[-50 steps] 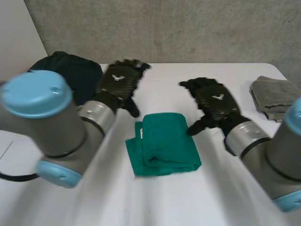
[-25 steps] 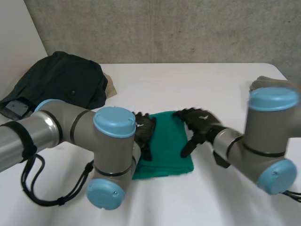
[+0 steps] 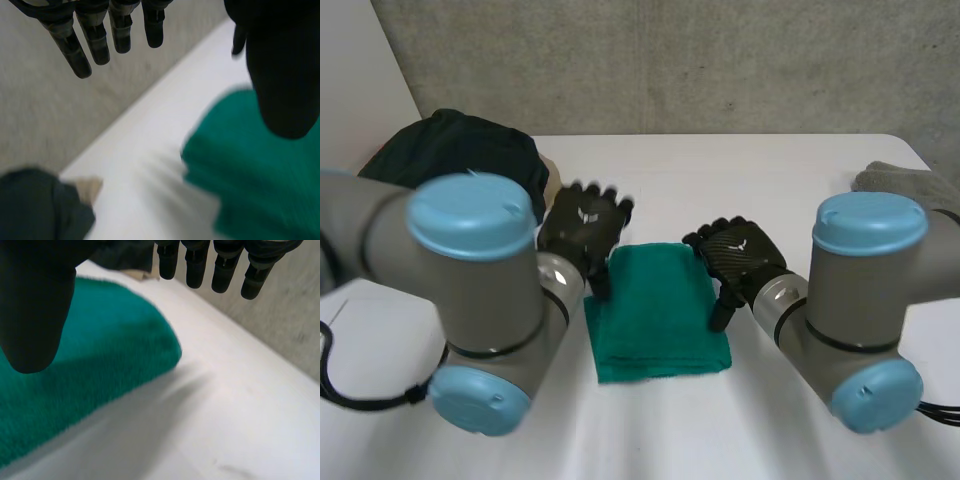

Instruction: Fold the laundry.

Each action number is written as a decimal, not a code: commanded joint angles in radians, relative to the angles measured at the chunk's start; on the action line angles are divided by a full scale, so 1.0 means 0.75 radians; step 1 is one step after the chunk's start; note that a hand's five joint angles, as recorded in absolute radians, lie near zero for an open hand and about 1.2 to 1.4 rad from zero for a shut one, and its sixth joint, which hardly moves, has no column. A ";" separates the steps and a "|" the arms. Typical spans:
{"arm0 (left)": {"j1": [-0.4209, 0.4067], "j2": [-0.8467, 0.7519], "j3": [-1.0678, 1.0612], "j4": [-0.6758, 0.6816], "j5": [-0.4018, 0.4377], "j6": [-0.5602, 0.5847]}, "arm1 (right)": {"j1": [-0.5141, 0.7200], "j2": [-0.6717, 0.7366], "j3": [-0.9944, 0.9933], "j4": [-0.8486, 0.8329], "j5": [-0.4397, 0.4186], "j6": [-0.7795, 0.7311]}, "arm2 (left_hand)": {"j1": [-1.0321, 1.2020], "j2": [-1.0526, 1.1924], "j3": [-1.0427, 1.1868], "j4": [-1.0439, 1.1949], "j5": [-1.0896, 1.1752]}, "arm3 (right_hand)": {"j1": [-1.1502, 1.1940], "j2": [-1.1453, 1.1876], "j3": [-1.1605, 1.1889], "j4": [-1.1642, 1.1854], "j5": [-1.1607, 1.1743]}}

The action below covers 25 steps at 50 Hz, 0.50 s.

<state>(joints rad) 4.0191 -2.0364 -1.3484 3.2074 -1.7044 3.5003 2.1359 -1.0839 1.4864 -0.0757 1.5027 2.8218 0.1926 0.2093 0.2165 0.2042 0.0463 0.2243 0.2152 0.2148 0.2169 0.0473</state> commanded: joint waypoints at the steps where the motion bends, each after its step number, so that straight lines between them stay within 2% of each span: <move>1: 0.086 0.095 0.006 0.017 0.365 -0.104 | 0.077 -0.142 0.237 -0.142 -0.007 -0.056 | 0.004 -0.018 -0.028 -0.011 -0.033 | -0.066 -0.054 -0.054 -0.057 -0.063; 5: 0.118 0.112 0.008 0.012 0.566 -0.194 | 0.126 -0.140 0.358 -0.187 -0.016 -0.103 | 0.008 -0.014 -0.024 -0.007 -0.029 | -0.066 -0.054 -0.054 -0.057 -0.063; 9: 0.131 0.114 0.006 0.006 0.667 -0.280 | 0.152 -0.099 0.421 -0.324 -0.011 -0.114 | 0.020 -0.002 -0.012 0.005 -0.018 | -0.066 -0.054 -0.054 -0.057 -0.063; 15: 0.133 0.114 0.006 0.006 0.665 -0.311 | 0.151 0.011 0.401 -0.455 -0.005 -0.118 | 0.020 -0.002 -0.012 0.005 -0.018 | -0.066 -0.054 -0.054 -0.057 -0.063; 25: 0.131 0.112 -0.006 0.008 0.665 -0.313 | 0.140 0.120 0.303 -0.476 -0.011 -0.161 | 0.020 -0.002 -0.012 0.005 -0.018 | 0.026 0.038 0.038 0.035 0.029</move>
<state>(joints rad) 4.1174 -1.9510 -1.3484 3.2118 -1.2004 3.2627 2.2462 -1.0288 1.7539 -0.4289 1.4975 2.7168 0.1926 0.2093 0.2165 0.2042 0.0463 0.2243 0.2152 0.2148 0.2170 0.0473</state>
